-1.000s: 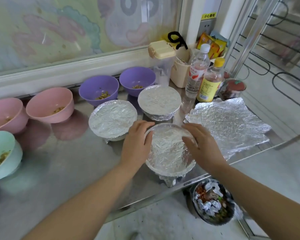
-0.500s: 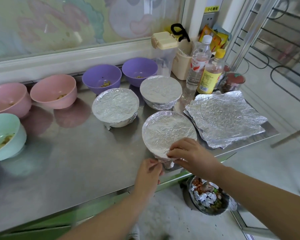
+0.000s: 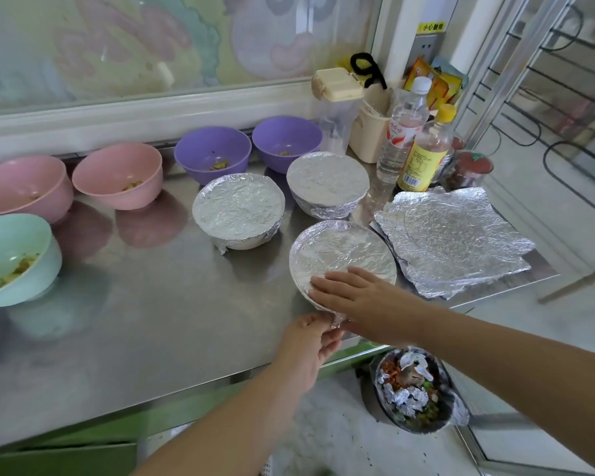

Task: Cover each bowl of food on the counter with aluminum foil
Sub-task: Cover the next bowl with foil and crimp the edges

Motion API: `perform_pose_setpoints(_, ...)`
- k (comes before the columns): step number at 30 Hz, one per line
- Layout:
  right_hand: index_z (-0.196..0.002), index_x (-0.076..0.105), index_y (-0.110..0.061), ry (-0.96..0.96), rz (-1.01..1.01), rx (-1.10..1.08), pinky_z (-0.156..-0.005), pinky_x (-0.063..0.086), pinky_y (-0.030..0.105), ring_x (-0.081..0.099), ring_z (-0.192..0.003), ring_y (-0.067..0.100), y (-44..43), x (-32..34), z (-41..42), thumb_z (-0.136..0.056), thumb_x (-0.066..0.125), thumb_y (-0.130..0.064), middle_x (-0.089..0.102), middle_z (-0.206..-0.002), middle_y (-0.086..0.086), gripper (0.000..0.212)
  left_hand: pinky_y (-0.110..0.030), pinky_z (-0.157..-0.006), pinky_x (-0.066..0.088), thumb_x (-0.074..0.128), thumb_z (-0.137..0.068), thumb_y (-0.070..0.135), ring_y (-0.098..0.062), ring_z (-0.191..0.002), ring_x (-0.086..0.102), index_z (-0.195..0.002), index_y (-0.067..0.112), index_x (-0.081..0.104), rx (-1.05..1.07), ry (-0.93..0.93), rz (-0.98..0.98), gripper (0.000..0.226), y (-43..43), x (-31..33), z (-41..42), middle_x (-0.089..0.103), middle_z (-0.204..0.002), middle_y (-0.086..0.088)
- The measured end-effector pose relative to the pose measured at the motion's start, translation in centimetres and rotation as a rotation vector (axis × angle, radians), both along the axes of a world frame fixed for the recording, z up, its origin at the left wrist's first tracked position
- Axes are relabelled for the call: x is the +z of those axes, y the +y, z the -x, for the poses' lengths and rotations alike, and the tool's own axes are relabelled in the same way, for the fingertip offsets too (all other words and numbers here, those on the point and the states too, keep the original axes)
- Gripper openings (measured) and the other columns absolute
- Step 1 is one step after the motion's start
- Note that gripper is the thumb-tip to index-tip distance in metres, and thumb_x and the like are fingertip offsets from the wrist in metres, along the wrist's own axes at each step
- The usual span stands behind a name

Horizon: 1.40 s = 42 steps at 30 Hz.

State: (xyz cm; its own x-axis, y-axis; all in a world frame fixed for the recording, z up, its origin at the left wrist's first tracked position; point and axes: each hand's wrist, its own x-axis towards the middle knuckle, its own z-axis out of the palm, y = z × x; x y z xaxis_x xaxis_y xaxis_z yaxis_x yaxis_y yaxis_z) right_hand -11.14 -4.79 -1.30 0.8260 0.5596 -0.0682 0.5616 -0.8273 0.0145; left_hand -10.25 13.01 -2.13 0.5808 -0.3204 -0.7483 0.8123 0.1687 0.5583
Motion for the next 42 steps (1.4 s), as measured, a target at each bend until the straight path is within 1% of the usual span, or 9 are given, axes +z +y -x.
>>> perform_pose_setpoints(7, -0.163, 0.0, -0.027, -0.002, 0.04, 0.042, -0.122, 0.025, 0.05, 0.022, -0.154, 0.026, -0.3, -0.1, -0.1, -0.098, 0.063, -0.03, 0.011, -0.17, 0.0, 0.091, -0.033, -0.083, 0.057, 0.063, -0.093, 0.005, -0.016, -0.071, 0.064, -0.103, 0.002, 0.063, -0.182, -0.019, -0.096, 0.011, 0.3, 1.1, -1.7, 0.066, -0.075, -0.007)
perform_pose_setpoints(11, -0.162, -0.007, -0.029, 0.004, 0.065, 0.029, -0.123, 0.023, 0.05, 0.018, -0.155, 0.026, -0.4, -0.5, -0.2, -0.097, 0.065, -0.023, 0.007, -0.17, -0.001, 0.097, -0.032, -0.088, 0.057, 0.061, -0.093, 0.006, -0.02, -0.085, 0.069, -0.109, 0.001, 0.065, -0.253, -0.119, -0.06, 0.017, 1.2, 1.5, -1.6, 0.072, -0.083, -0.008)
perform_pose_setpoints(14, -0.162, -0.005, -0.029, -0.006, 0.058, 0.023, -0.121, 0.028, 0.052, 0.022, -0.153, 0.027, -0.4, -0.6, -0.3, -0.096, 0.064, -0.021, 0.01, -0.17, -0.001, 0.096, -0.034, -0.092, 0.056, 0.065, -0.081, 0.012, -0.018, -0.092, 0.067, -0.107, 0.007, 0.069, -0.389, -0.385, -0.139, 0.027, 2.2, 1.3, -1.2, 0.073, -0.102, -0.016)
perform_pose_setpoints(18, -0.163, 0.003, -0.026, -0.026, 0.041, 0.013, -0.118, 0.032, 0.052, 0.028, -0.151, 0.027, -0.3, -0.7, -0.1, -0.096, 0.058, -0.021, 0.015, -0.169, -0.001, 0.086, -0.018, -0.067, 0.048, 0.07, -0.086, 0.014, -0.002, -0.074, 0.065, -0.095, 0.02, 0.068, -0.46, -0.739, -0.406, 0.011, 2.3, 0.5, -0.1, 0.071, -0.084, 0.008)
perform_pose_setpoints(24, -0.162, 0.02, -0.021, -0.067, 0.044, 0.022, -0.115, 0.038, 0.051, 0.036, -0.148, 0.026, -0.2, -0.8, 0.1, -0.102, 0.031, -0.037, 0.025, -0.167, 0.0, 0.063, -0.007, -0.064, 0.043, 0.074, -0.086, 0.018, 0.008, -0.071, 0.062, -0.087, 0.012, 0.076, -0.39, -0.941, -0.551, 0.007, 2.3, 0.7, -0.6, 0.062, -0.071, 0.018)
perform_pose_setpoints(28, -0.159, 0.029, -0.022, -0.078, 0.014, -0.019, -0.113, 0.042, 0.049, 0.041, -0.145, 0.024, 0.2, -0.6, -0.2, -0.103, 0.031, -0.039, 0.034, -0.163, -0.002, 0.058, -0.01, -0.058, 0.044, 0.078, -0.084, 0.015, 0.003, -0.059, 0.063, -0.077, 0.017, 0.071, -0.33, -0.771, -0.482, 0.009, 2.2, 1.1, -1.6, 0.068, -0.064, 0.012)
perform_pose_setpoints(31, -0.157, 0.032, -0.024, -0.08, 0.005, -0.045, -0.113, 0.041, 0.047, 0.042, -0.144, 0.021, 0.5, -0.3, -0.3, -0.102, 0.034, -0.037, 0.037, -0.161, -0.005, 0.057, -0.025, -0.069, 0.055, 0.082, -0.079, 0.018, -0.01, -0.07, 0.067, -0.086, 0.013, 0.07, -0.219, -0.591, -0.485, 0.014, 1.9, 0.5, -2.0, 0.073, -0.079, 0.002)
perform_pose_setpoints(37, -0.157, 0.034, -0.025, -0.044, -0.015, -0.066, -0.114, 0.041, 0.046, 0.042, -0.145, 0.019, 0.8, 0.0, -0.4, -0.099, 0.046, -0.033, 0.038, -0.16, -0.007, 0.06, -0.04, -0.099, 0.052, 0.061, -0.095, 0.001, -0.026, -0.102, 0.067, -0.111, 0.0, 0.062, 0.148, 0.045, 0.038, 0.016, -0.1, 1.5, -0.4, 0.071, -0.107, -0.015)
perform_pose_setpoints(42, -0.155, 0.038, -0.027, -0.045, -0.048, -0.073, -0.112, 0.043, 0.044, 0.045, -0.142, 0.017, 0.9, 0.2, -0.7, -0.105, 0.032, -0.036, 0.042, -0.158, -0.01, 0.051, -0.039, -0.073, 0.059, 0.044, -0.102, -0.004, -0.027, -0.084, 0.062, -0.106, -0.004, 0.06, 0.214, 0.181, 0.176, 0.017, -1.2, 3.2, -1.5, 0.065, -0.093, -0.018)
